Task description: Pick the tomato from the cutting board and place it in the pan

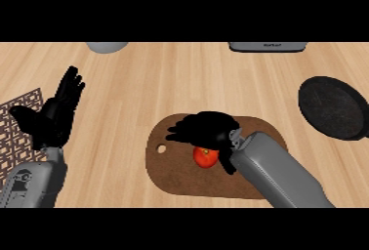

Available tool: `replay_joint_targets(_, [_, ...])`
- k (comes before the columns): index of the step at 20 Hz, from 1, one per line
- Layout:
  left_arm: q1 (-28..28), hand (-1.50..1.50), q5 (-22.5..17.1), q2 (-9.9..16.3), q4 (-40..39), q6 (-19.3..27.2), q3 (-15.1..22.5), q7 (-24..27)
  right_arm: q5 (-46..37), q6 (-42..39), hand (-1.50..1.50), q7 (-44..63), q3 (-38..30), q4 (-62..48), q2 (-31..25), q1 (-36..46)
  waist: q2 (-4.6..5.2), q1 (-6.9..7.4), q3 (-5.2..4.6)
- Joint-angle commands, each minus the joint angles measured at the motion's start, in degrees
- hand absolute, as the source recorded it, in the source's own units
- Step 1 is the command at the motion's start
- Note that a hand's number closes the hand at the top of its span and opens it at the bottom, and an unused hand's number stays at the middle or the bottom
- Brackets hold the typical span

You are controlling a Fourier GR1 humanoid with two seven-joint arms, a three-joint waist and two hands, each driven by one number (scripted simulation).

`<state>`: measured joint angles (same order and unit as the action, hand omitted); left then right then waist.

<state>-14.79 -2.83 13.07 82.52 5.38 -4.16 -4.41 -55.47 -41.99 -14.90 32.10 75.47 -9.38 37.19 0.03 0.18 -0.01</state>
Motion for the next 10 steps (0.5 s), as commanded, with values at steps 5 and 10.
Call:
replay_joint_targets(5, [-0.7,0.0,0.5,-0.6,-2.2,-0.9,-1.1,1.2,-7.0,3.1,-1.5,-4.3,2.0,-3.3,-0.3,-3.6,-0.01,-0.18,0.0])
replay_joint_targets(10, [0.0,0.0,1.1,-0.9,1.6,-0.9,-0.9,-1.2,-9.7,0.7,-1.5,-2.7,0.2,-7.2,5.1,-1.0,-0.02,0.03,0.0])
